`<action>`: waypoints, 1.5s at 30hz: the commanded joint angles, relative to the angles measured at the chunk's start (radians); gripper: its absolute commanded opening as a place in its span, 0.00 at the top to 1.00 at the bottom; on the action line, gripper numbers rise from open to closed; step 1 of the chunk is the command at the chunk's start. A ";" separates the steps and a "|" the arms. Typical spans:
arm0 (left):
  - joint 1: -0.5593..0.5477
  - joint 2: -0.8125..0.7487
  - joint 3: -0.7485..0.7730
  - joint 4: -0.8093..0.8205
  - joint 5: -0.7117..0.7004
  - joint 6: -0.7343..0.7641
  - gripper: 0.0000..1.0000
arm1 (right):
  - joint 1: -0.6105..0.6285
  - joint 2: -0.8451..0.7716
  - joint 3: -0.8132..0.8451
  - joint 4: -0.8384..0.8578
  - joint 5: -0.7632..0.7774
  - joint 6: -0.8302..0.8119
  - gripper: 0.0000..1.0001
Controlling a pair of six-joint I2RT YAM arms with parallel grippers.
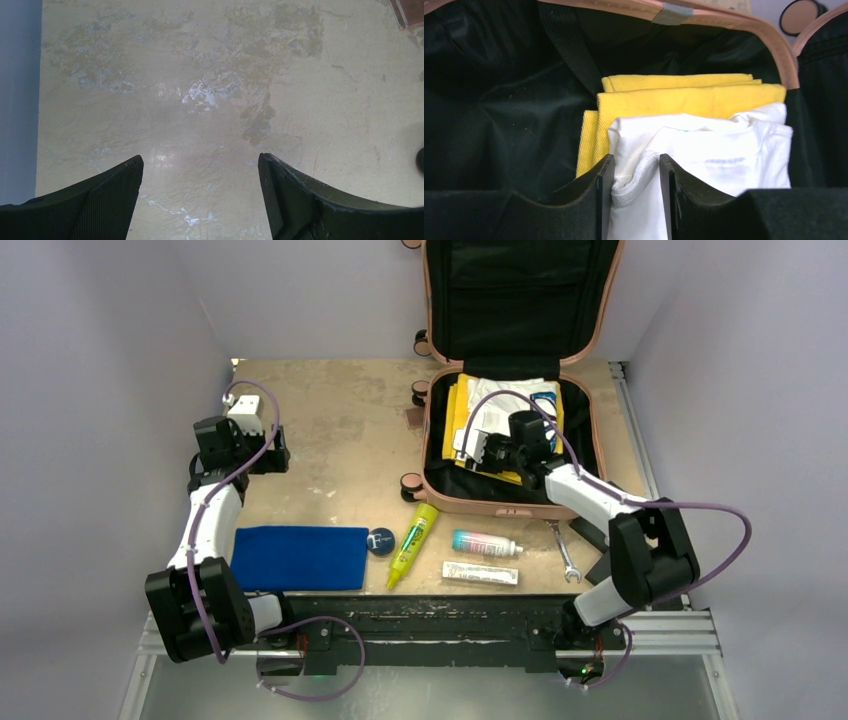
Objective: Pack the luggage
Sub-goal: Place the clothes in the luggage.
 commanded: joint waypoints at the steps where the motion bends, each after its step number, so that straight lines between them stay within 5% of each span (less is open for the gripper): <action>1: 0.008 -0.001 -0.001 0.036 0.003 -0.002 0.16 | 0.006 0.027 0.046 0.018 0.024 0.023 0.60; 9: 0.009 0.003 -0.003 0.039 0.002 -0.004 0.16 | 0.016 0.022 0.050 0.005 0.031 0.024 0.62; 16: 0.008 0.004 0.000 0.038 0.001 -0.006 0.16 | 0.020 0.071 0.123 -0.041 0.068 0.045 1.00; 33: 0.009 0.008 0.006 0.038 0.009 -0.007 0.16 | 0.020 0.003 0.152 -0.325 0.017 -0.079 1.00; 38: 0.009 0.003 0.007 0.033 0.007 -0.007 0.16 | 0.021 0.007 0.203 -0.392 -0.020 -0.061 0.67; 40: 0.009 -0.002 0.008 0.031 0.005 -0.007 0.15 | 0.020 -0.008 0.241 -0.419 -0.074 -0.023 0.37; 45: 0.009 -0.005 0.005 0.031 0.003 -0.006 0.15 | -0.003 -0.057 0.358 -0.433 -0.146 0.063 0.33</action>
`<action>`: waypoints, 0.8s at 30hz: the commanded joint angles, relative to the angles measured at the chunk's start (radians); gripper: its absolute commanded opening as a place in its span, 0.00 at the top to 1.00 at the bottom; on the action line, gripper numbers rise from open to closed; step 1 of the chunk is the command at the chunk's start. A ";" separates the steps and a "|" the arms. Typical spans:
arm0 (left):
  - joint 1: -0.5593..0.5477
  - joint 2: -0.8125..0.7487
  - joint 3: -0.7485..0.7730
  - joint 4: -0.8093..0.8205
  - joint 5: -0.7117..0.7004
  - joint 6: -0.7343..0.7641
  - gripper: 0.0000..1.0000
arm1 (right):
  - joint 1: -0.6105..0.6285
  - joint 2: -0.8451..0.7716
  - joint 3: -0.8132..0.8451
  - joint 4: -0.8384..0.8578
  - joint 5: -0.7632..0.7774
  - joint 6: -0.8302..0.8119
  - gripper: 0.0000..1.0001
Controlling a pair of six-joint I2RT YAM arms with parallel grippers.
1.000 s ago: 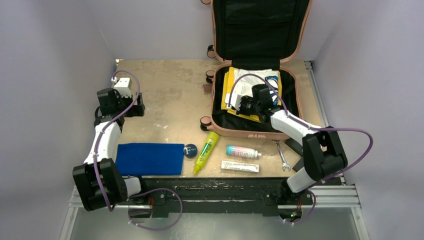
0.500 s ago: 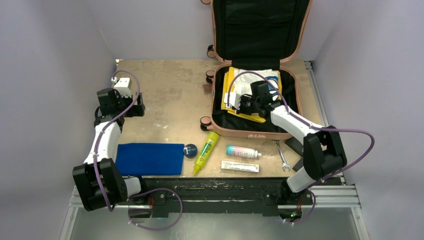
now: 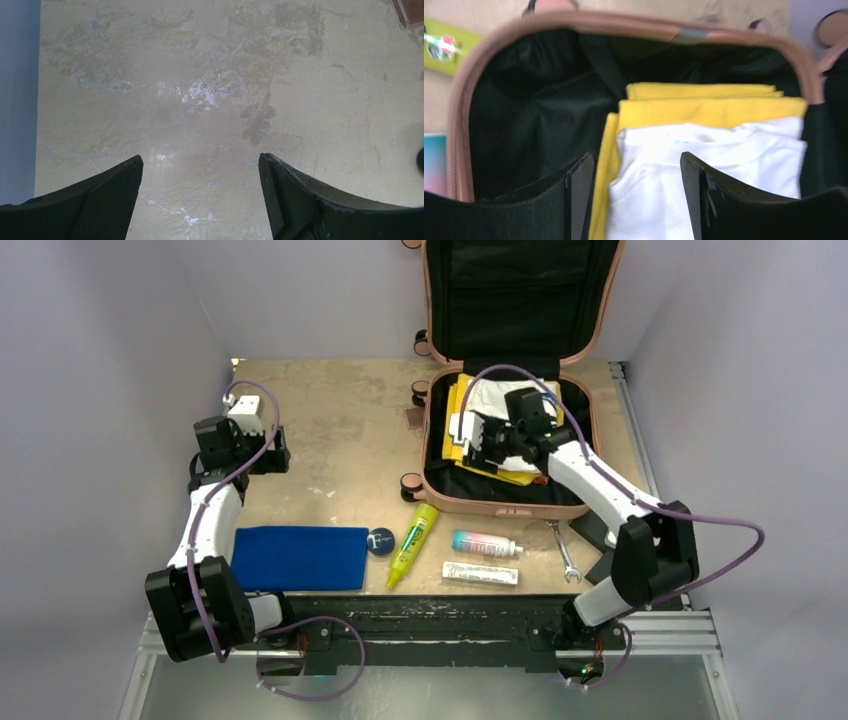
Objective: Pack the luggage
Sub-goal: Place the clothes in the luggage.
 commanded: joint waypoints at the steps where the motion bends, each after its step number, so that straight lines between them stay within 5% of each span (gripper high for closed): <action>1: 0.009 -0.010 0.005 0.032 0.003 -0.005 0.15 | -0.030 -0.088 0.149 0.004 -0.117 0.115 0.34; 3: 0.008 -0.010 0.004 0.032 0.004 -0.006 0.15 | -0.062 -0.083 0.196 0.057 -0.119 0.200 0.44; 6: 0.009 -0.010 0.002 0.036 0.004 -0.007 0.15 | -0.082 -0.053 0.223 0.173 -0.022 0.301 0.77; 8: 0.009 -0.012 -0.001 0.038 0.004 -0.007 0.15 | -0.083 -0.023 0.219 0.239 0.061 0.316 0.89; 14: 0.008 -0.017 -0.003 0.041 0.004 -0.006 0.15 | -0.082 0.170 0.281 0.340 0.282 0.321 1.00; 24: 0.009 -0.023 -0.010 0.042 0.000 -0.004 0.15 | -0.082 0.481 0.460 0.300 0.419 0.341 1.00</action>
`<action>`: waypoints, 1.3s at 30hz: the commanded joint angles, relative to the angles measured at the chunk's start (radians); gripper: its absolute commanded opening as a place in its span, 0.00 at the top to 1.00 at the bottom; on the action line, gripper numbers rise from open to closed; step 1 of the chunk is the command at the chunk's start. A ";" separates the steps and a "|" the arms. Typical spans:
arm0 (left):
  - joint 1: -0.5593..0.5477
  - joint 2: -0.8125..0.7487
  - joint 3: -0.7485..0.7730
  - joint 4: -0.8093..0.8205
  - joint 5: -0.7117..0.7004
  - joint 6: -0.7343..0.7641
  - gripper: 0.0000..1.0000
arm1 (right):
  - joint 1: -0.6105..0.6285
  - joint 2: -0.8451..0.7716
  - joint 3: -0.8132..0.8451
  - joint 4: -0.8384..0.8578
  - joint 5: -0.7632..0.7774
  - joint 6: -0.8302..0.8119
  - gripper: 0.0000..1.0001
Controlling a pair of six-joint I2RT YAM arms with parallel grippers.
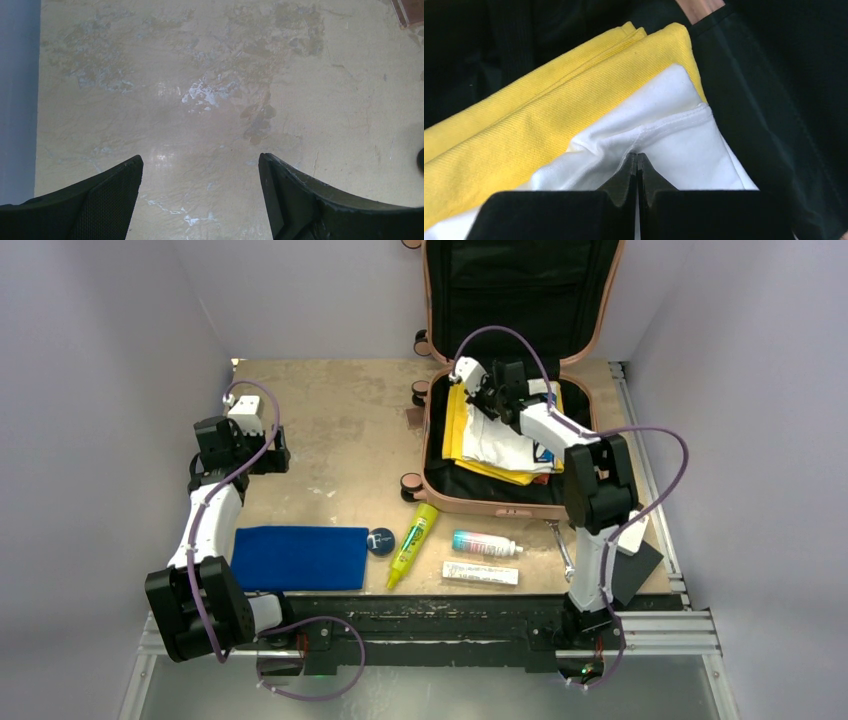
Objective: Pack the luggage
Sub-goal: Place the clothes in the luggage.
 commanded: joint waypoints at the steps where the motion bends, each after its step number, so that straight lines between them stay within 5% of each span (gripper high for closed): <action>1: 0.009 -0.022 -0.009 0.043 0.001 -0.005 0.15 | 0.004 0.013 0.071 0.029 0.089 0.037 1.00; 15: 0.008 -0.017 0.019 0.016 0.012 0.031 0.13 | 0.003 -0.309 -0.113 0.042 0.003 0.109 1.00; 18: 0.009 -0.013 0.027 0.008 0.048 0.072 0.06 | 0.004 -0.308 -0.168 0.056 0.020 0.100 1.00; 29: 0.009 0.031 0.126 -0.302 0.167 0.418 0.01 | 0.021 -0.098 -0.084 -0.085 -0.059 0.127 1.00; 36: 0.007 0.000 0.126 -0.532 0.207 0.701 0.01 | 0.020 -0.221 -0.052 -0.086 -0.017 0.171 1.00; 39: 0.001 -0.003 0.103 -0.536 0.171 0.741 0.01 | 0.020 -0.296 -0.025 -0.081 -0.001 0.195 0.78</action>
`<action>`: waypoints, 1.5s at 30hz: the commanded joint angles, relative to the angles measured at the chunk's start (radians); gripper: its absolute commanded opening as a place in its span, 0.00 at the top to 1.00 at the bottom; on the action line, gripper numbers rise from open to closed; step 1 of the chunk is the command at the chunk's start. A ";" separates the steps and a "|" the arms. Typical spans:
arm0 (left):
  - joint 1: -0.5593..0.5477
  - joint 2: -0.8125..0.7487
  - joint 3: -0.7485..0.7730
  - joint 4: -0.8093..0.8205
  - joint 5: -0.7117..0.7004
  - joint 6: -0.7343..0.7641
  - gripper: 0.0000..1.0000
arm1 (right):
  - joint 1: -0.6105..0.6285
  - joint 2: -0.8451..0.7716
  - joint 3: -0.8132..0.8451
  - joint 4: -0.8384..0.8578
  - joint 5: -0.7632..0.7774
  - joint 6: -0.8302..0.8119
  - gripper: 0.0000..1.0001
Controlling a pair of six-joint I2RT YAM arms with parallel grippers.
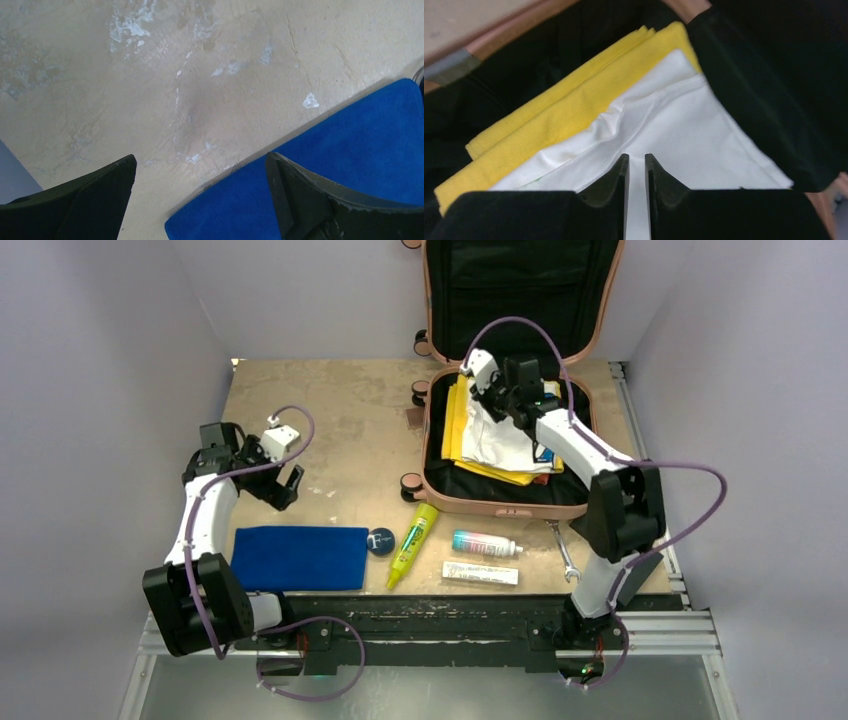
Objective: Pack the luggage
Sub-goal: Place the clothes in the luggage, then move the clothes to the center of the board.
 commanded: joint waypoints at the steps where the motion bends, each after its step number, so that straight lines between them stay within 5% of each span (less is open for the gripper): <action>1: -0.005 -0.033 -0.002 -0.070 -0.009 0.163 0.01 | 0.006 -0.150 0.090 0.008 0.013 0.059 0.70; 4: -0.039 -0.028 -0.045 -0.026 -0.095 0.184 0.01 | 0.006 -0.217 0.108 0.018 0.015 0.079 0.59; 9: -0.107 -0.024 -0.125 0.054 -0.251 0.204 0.01 | 0.010 -0.292 0.121 -0.020 -0.112 0.110 0.57; 15: -0.112 -0.024 -0.138 -0.018 -0.277 0.247 0.02 | 0.049 -0.371 0.072 -0.067 -0.335 0.035 0.52; 21: -0.112 -0.029 -0.198 -0.050 -0.365 0.323 0.01 | 0.124 -0.394 0.027 -0.079 -0.360 -0.007 0.49; 30: -0.148 0.058 -0.255 0.285 -0.603 0.204 0.01 | 0.157 -0.397 0.004 -0.059 -0.349 -0.004 0.49; 38: -0.353 0.331 -0.141 0.504 -0.660 0.069 0.01 | 0.160 -0.411 0.001 -0.029 -0.309 0.012 0.48; 45: -0.374 0.688 0.252 0.590 -0.784 -0.075 0.01 | 0.160 -0.426 -0.011 -0.021 -0.311 0.012 0.48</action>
